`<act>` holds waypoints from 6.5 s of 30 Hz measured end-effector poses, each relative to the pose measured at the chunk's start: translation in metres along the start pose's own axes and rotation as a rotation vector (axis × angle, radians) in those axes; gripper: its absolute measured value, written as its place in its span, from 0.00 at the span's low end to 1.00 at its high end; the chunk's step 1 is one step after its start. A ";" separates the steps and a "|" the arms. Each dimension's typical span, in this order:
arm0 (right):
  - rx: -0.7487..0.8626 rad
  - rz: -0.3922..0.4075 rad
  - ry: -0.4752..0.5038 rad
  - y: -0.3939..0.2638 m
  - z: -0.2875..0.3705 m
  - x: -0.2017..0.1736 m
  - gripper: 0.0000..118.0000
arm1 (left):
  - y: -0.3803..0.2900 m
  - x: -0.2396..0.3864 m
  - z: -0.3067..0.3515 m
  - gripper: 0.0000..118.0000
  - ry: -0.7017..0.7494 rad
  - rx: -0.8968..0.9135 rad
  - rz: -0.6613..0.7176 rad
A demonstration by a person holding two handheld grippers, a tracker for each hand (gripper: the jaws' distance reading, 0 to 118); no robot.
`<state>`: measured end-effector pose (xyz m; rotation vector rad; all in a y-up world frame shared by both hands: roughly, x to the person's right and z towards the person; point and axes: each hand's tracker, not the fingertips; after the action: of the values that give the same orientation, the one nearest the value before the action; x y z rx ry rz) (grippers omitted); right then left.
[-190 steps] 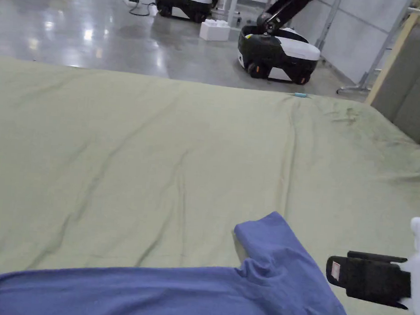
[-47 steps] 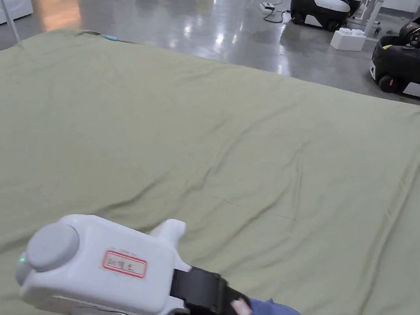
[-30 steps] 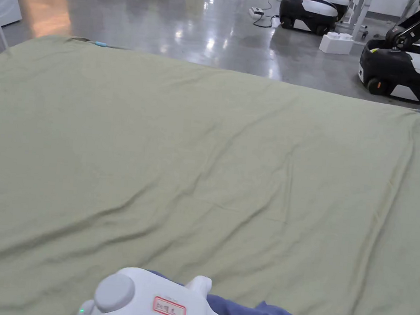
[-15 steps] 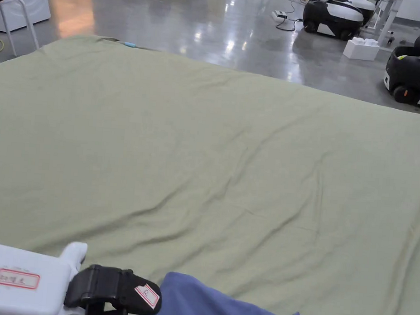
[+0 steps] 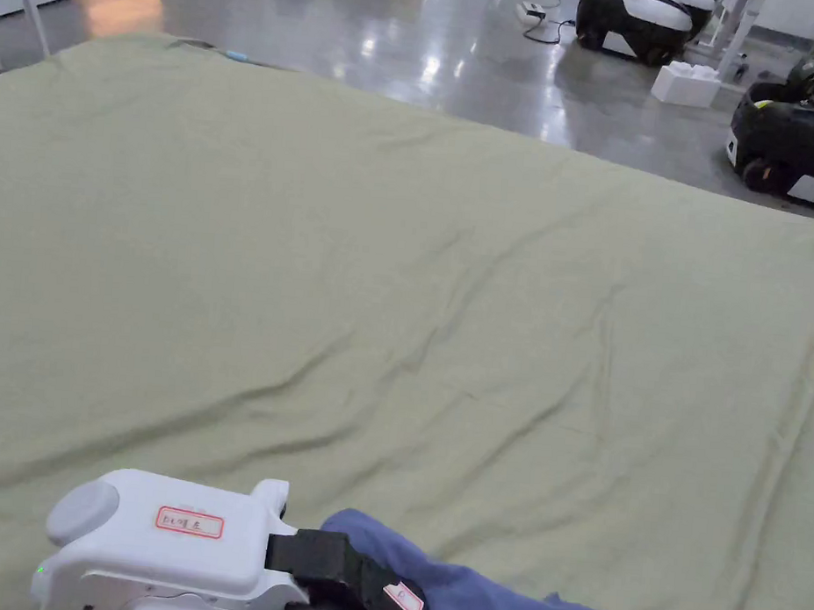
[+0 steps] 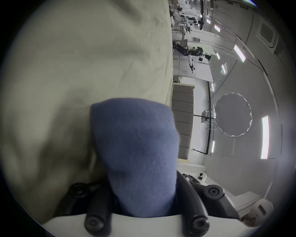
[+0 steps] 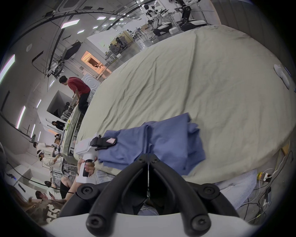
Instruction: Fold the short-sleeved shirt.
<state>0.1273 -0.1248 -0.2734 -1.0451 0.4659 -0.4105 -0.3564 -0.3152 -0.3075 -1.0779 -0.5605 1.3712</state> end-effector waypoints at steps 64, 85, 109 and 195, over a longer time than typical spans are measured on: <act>-0.112 0.025 0.414 0.021 -0.120 -0.023 0.02 | -0.092 0.138 0.046 0.01 -0.017 0.244 -0.538; -0.296 -0.101 0.339 0.005 -0.193 0.011 0.02 | -0.030 0.040 -0.035 0.86 0.185 -0.109 -0.256; 0.196 -0.095 -0.117 0.008 -0.008 -0.013 0.02 | 0.066 0.038 0.156 0.39 0.511 0.038 -0.231; 0.969 0.514 -0.427 0.051 -0.016 -0.072 1.00 | -0.126 0.257 0.020 1.00 0.747 1.245 -1.210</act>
<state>0.0636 -0.0756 -0.3136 -0.0382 0.0947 0.0748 -0.2650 -0.0478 -0.2574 -0.0251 0.2558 0.0234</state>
